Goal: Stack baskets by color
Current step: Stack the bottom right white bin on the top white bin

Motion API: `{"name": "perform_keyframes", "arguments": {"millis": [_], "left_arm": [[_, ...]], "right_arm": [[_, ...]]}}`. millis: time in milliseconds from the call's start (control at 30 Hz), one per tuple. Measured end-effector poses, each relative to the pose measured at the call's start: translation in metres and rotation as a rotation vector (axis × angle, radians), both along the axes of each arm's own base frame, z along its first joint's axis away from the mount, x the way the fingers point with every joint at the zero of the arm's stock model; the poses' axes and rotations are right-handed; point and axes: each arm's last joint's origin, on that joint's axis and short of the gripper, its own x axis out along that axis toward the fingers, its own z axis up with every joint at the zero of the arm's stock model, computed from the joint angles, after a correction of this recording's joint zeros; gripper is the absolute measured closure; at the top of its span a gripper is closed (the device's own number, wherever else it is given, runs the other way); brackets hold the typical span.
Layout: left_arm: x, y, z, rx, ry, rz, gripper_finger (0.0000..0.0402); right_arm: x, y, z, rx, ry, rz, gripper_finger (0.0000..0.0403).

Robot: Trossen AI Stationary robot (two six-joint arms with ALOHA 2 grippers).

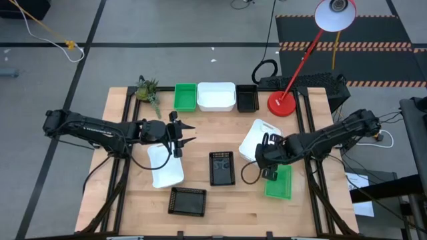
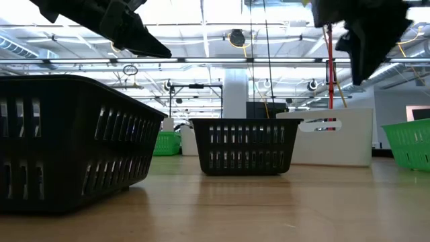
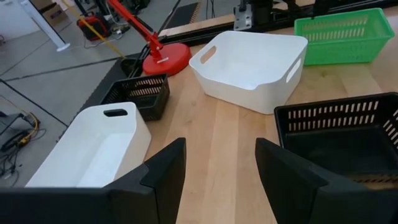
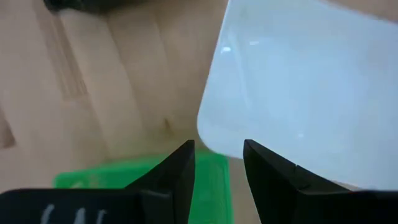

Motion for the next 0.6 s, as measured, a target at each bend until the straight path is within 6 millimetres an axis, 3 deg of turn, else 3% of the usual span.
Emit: {"name": "perform_keyframes", "arguments": {"millis": [600], "left_arm": [[0.0, 0.0, 0.0, 0.012, 0.003, -0.005, 0.0206]], "right_arm": [[-0.001, 0.002, -0.057, -0.046, -0.119, 0.07, 0.0283]]}}
